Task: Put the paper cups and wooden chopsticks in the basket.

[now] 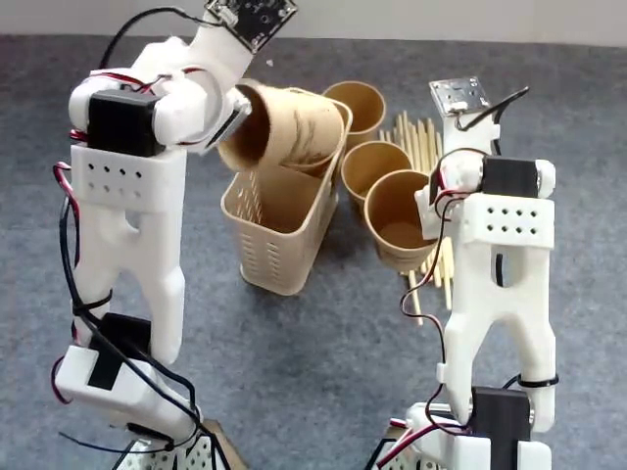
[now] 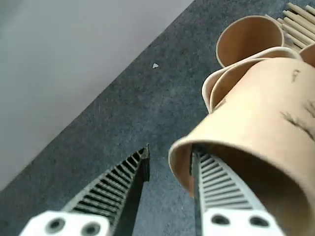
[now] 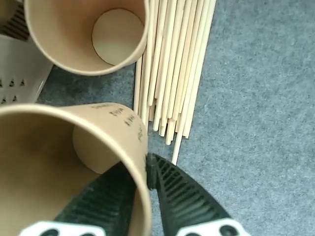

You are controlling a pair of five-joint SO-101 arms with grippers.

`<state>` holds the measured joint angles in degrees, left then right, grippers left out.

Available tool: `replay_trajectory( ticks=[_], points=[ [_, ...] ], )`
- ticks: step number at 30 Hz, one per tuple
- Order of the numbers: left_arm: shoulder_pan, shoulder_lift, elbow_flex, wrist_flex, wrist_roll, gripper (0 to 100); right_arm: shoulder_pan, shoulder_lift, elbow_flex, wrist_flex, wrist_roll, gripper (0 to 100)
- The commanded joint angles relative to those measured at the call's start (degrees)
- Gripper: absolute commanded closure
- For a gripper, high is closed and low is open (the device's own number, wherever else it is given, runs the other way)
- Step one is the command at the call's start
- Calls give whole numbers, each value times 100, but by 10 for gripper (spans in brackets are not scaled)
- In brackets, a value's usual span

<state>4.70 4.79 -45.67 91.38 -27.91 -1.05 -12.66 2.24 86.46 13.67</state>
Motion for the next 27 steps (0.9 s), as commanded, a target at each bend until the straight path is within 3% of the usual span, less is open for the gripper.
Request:
replay_trajectory(
  ticks=[1,10,17,20,23,27],
  points=[
    [127,-48,-338,-273,62,832,-40,-163,-180,22,9,993],
    [303,-4,92,-730,62,830,-251,-163,-154,22,0,993],
    [57,-66,57,-818,97,832,-224,-163,-180,31,-35,993],
    [-453,-22,-101,-870,589,832,-224,-303,-848,22,-88,993],
    [-1235,-13,-66,-1055,1503,832,-277,-514,-2070,22,-633,993],
    [-2316,-13,13,-870,2927,832,-1007,-418,-3591,-31,-985,993]
  ],
)
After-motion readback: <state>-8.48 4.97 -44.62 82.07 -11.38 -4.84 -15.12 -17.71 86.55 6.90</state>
